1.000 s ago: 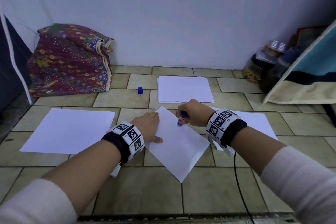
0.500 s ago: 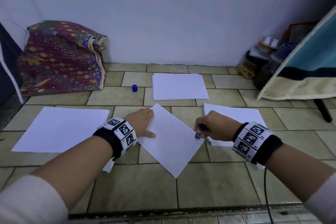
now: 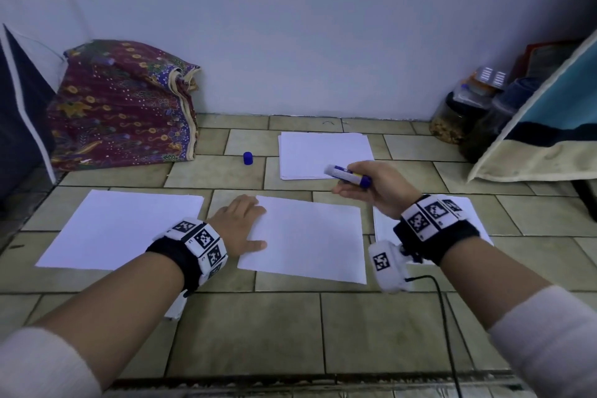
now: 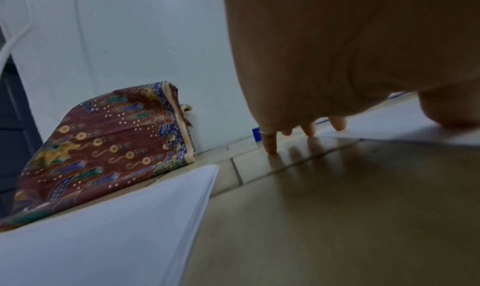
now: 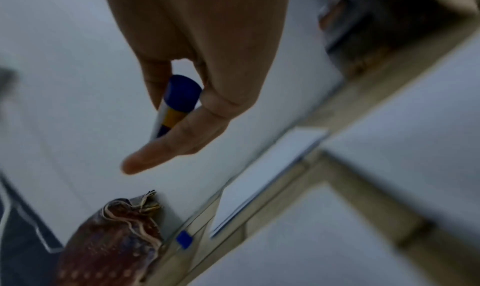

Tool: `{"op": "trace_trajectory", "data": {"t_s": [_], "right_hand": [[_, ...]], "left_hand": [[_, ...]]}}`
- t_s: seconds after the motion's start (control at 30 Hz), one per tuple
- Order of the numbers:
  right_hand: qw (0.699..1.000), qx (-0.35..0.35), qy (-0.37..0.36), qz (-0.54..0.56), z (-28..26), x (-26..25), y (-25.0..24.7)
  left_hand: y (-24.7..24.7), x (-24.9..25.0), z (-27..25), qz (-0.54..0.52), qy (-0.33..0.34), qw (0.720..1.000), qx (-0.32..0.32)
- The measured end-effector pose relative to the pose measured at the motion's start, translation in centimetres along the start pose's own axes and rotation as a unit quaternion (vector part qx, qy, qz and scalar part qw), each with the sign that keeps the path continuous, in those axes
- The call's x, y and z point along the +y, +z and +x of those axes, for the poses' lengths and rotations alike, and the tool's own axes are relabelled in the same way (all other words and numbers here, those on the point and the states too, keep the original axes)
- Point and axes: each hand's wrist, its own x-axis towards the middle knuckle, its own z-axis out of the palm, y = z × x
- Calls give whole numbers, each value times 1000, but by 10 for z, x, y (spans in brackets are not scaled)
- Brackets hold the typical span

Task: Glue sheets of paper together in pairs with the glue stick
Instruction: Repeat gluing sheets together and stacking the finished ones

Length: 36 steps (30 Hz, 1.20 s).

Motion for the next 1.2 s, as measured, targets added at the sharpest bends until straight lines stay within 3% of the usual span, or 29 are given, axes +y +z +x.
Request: {"op": "trace_trajectory", "data": {"t_s": [0.1, 0.23, 0.3, 0.43, 0.53, 0.7, 0.87, 1.07, 1.2], "right_hand": [[998, -48, 44, -6, 20, 13, 23], [998, -51, 13, -40, 47, 28, 62], [992, -46, -18, -115, 60, 31, 81], [896, 3, -91, -434, 81, 27, 112], [857, 18, -118, -501, 100, 31, 126], [822, -8, -126, -555, 115, 36, 137], [815, -1, -114, -569, 117, 40, 139], [856, 21, -129, -500, 96, 33, 120], [832, 24, -126, -540, 65, 8, 81]], "left_hand": [[9, 2, -2, -16, -24, 1000, -5], [17, 1, -2, -52, -45, 998, 4], [16, -2, -1, -63, -34, 997, -17], [13, -6, -3, -65, -29, 997, -40], [13, -6, -2, -67, -35, 996, -38], [12, -5, -2, -90, -35, 995, -41], [12, -6, 0, -85, -44, 995, -41], [12, -10, 0, -105, -34, 992, -52], [9, -11, -4, -69, -18, 995, -70]]}}
